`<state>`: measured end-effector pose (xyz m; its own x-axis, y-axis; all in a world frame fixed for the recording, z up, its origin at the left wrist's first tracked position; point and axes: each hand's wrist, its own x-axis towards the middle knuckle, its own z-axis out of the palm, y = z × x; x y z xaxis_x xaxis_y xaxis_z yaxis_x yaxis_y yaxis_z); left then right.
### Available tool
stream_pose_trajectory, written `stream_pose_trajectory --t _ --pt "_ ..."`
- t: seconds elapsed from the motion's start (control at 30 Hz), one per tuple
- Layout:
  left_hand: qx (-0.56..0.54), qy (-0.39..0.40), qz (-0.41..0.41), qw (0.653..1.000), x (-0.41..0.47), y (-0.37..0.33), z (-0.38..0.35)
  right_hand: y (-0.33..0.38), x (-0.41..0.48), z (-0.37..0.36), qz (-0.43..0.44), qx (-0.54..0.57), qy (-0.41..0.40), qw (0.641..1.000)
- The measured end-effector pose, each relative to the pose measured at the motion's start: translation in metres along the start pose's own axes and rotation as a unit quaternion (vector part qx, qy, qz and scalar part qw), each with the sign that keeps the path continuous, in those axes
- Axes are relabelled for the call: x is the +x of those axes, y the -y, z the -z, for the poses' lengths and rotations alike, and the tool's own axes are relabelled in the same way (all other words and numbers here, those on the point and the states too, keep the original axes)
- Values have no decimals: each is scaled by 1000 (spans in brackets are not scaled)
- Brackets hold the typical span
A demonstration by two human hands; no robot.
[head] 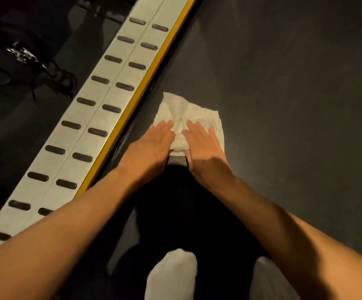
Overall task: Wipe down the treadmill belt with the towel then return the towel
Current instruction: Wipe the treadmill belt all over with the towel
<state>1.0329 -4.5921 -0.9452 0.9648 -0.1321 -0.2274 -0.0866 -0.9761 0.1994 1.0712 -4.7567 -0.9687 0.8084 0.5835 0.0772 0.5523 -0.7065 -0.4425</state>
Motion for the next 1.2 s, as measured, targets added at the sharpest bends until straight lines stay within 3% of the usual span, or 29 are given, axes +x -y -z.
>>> stream_pose_trajectory --t 0.1,0.23,0.37,0.63,0.73,0.93,1.0,1.1,1.2 --pt "1 -33 8 999 7 17 7 4 30 -1 -2 5 58 998" --pt "7 -24 35 999 -15 4 2 13 12 -11 22 -4 40 999" --pt "-98 0 110 989 -52 -24 15 34 -23 -2 11 16 97 995" --pt "-21 64 52 996 -44 -11 30 44 1 9 -2 -30 187 982" --pt "-5 66 67 996 -42 -18 13 36 -8 0 13 -19 139 990" --pt "28 19 -38 999 -44 20 12 39 -18 -11 20 11 41 999" --pt "-17 42 -10 999 -38 30 13 39 -5 -18 35 5 24 999" --pt "-28 13 38 999 -28 39 17 45 24 -23 30 8 18 999" --pt "-34 -17 26 999 -34 35 14 56 14 -13 -7 20 46 999"
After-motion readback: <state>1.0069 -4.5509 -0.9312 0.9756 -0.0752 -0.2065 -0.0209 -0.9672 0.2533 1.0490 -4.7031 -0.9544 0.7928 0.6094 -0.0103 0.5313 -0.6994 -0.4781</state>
